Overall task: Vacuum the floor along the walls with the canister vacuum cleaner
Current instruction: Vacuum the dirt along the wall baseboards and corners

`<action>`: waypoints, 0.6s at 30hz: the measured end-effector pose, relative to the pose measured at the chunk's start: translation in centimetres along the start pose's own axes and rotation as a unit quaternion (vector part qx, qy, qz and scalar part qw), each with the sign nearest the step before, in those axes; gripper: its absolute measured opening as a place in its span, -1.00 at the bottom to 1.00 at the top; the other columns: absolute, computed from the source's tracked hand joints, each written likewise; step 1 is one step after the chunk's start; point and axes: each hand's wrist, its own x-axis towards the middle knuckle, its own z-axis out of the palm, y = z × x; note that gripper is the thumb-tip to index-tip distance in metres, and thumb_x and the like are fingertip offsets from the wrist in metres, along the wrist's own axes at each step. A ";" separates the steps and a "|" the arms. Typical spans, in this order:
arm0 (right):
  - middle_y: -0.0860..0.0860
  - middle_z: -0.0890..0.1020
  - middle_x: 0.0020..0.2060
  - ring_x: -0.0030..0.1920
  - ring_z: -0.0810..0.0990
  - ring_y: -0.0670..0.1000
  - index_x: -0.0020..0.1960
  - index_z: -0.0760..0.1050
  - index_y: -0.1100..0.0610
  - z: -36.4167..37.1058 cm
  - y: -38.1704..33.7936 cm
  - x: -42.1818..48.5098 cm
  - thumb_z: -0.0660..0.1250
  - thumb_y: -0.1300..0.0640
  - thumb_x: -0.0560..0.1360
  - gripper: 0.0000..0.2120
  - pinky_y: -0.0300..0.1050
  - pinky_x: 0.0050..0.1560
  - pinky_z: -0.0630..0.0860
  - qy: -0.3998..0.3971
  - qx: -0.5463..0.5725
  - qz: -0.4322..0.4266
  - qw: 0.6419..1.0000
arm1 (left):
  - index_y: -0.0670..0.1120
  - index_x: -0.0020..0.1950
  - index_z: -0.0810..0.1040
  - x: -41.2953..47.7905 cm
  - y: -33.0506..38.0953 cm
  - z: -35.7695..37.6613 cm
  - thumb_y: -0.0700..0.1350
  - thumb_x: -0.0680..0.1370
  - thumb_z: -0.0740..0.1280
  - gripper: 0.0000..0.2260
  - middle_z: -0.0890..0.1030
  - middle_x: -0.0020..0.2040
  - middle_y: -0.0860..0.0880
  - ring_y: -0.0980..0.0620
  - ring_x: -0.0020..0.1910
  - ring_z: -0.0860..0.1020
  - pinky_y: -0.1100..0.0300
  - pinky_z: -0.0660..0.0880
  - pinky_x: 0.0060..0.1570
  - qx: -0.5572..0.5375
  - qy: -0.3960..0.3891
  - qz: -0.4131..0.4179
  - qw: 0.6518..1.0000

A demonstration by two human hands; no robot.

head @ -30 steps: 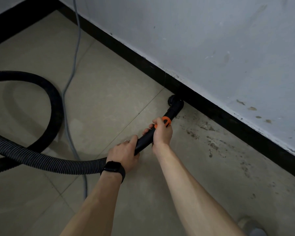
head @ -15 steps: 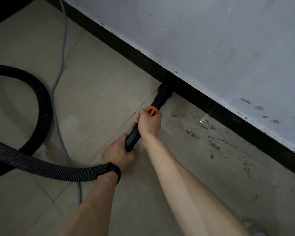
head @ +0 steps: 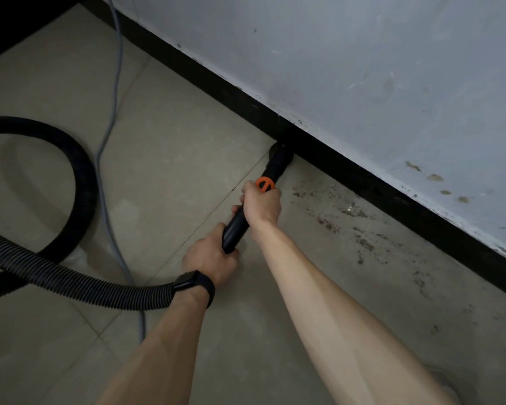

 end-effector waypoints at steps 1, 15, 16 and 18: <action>0.08 0.61 -0.24 -0.50 0.59 0.02 0.24 0.35 0.19 -0.4 0.3 -0.4 0.33 0.18 0.54 -0.68 -0.03 -0.34 0.66 -0.001 0.014 0.003 1.000 | 0.09 0.01 0.32 -0.5 0.0 -0.1 0.00 0.50 0.30 -0.82 0.52 -0.27 0.03 -0.06 -0.30 0.53 0.13 0.46 -0.33 0.015 -0.003 0.007 1.000; 0.12 0.52 -0.30 -0.44 0.60 0.08 0.35 0.36 0.33 3.1 8.3 -8.2 0.32 0.28 0.52 -0.58 -0.03 -0.33 0.62 -0.086 0.111 0.067 0.988 | 0.12 0.04 0.30 -8.7 -8.4 -4.8 0.00 0.51 0.28 -0.81 0.52 -0.23 0.05 -0.07 -0.27 0.50 0.11 0.47 -0.26 0.085 -0.009 0.009 0.996; 0.11 0.52 -0.32 -0.46 0.59 0.08 0.35 0.36 0.33 3.7 8.7 -8.7 0.32 0.28 0.52 -0.58 -0.02 -0.33 0.62 -0.092 0.107 0.070 0.987 | 0.12 0.05 0.31 -9.1 -9.1 -5.1 0.01 0.51 0.28 -0.81 0.52 -0.24 0.06 -0.07 -0.27 0.52 0.10 0.49 -0.25 0.086 -0.006 0.001 0.996; 0.12 0.53 -0.33 -0.47 0.59 0.10 0.35 0.35 0.34 4.9 8.9 -9.4 0.34 0.28 0.52 -0.57 0.00 -0.32 0.63 -0.108 0.094 0.074 0.987 | 0.11 0.04 0.31 -9.7 -10.2 -5.5 0.01 0.50 0.29 -0.81 0.54 -0.25 0.04 -0.10 -0.27 0.56 0.06 0.55 -0.23 0.084 0.003 -0.013 0.996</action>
